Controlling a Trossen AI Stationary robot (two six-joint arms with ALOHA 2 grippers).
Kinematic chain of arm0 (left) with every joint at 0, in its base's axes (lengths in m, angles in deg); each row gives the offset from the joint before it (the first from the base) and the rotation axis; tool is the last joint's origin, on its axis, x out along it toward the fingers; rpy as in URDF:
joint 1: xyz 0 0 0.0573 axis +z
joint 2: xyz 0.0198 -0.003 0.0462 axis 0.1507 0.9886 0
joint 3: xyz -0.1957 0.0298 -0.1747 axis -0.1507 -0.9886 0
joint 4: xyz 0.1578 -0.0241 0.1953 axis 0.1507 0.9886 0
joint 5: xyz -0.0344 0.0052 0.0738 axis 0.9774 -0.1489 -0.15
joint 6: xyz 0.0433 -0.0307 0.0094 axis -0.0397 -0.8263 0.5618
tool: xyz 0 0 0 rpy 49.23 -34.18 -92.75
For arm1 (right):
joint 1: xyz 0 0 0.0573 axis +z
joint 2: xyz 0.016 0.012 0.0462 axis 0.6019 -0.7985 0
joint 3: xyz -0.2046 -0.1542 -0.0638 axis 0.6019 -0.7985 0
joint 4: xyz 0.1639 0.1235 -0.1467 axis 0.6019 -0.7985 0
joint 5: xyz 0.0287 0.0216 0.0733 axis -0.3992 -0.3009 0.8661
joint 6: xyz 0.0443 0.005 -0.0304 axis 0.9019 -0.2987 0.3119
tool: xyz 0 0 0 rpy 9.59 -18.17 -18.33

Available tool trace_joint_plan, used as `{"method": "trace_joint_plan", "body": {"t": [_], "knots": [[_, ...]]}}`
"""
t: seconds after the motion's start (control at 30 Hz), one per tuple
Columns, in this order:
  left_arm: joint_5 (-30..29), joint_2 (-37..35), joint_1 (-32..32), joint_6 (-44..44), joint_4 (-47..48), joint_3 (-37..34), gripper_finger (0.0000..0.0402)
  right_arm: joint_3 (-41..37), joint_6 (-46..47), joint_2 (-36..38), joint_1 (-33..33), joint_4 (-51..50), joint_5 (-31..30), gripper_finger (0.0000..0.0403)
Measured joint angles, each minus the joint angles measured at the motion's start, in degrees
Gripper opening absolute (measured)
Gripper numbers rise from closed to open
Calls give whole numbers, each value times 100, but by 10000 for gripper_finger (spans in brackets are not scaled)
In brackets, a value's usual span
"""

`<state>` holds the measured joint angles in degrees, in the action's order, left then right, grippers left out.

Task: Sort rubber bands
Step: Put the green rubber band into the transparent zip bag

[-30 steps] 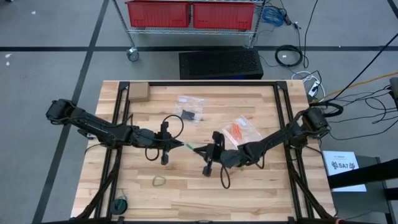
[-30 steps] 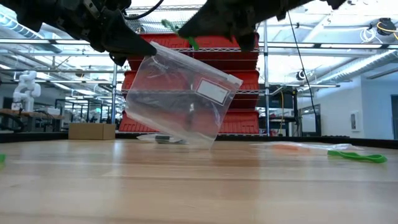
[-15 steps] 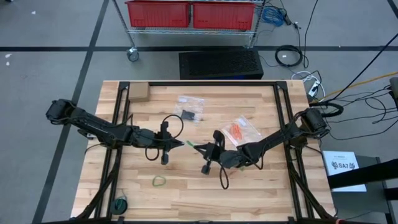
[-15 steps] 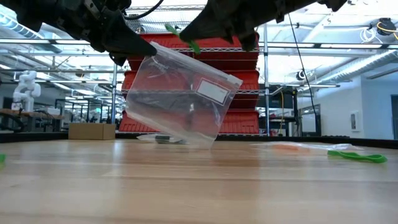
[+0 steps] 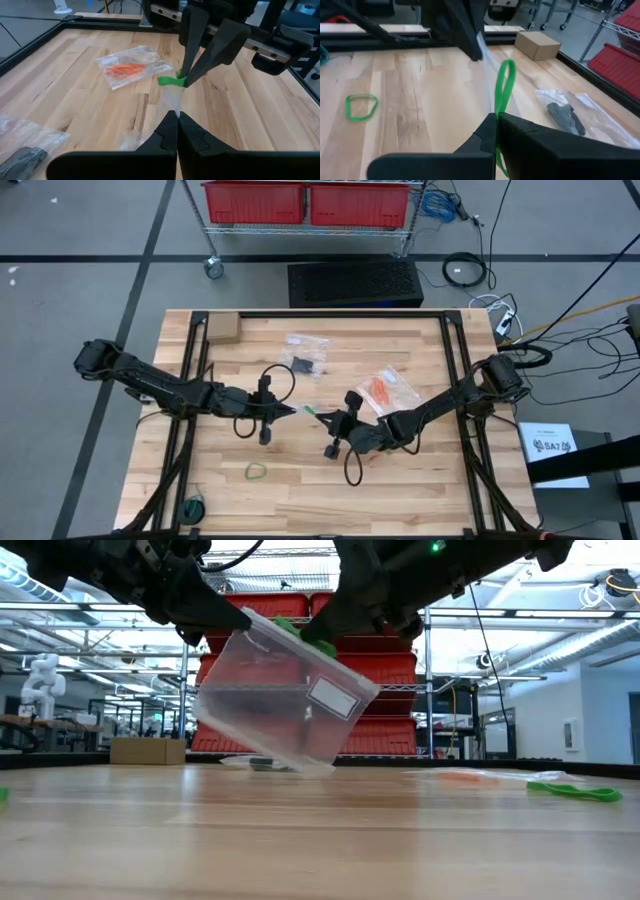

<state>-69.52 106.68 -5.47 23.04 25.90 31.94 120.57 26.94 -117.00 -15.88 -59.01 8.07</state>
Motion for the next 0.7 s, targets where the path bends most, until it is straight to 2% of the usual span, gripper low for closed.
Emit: {"method": "trace_joint_plan", "body": {"t": [0.27, 0.5, 0.7], "knots": [[0, 0, 0, -7, -2, 0, 0, -2, 166, 2, 0, -266, 202, 0], [0, 0, 0, -39, -4, 0, 0, -2, 385, 0, -208, -356, 929, 0], [26, 0, 0, -98, 4, 0, 0, -2, 796, 0, -396, -503, 1046, 0]]}}
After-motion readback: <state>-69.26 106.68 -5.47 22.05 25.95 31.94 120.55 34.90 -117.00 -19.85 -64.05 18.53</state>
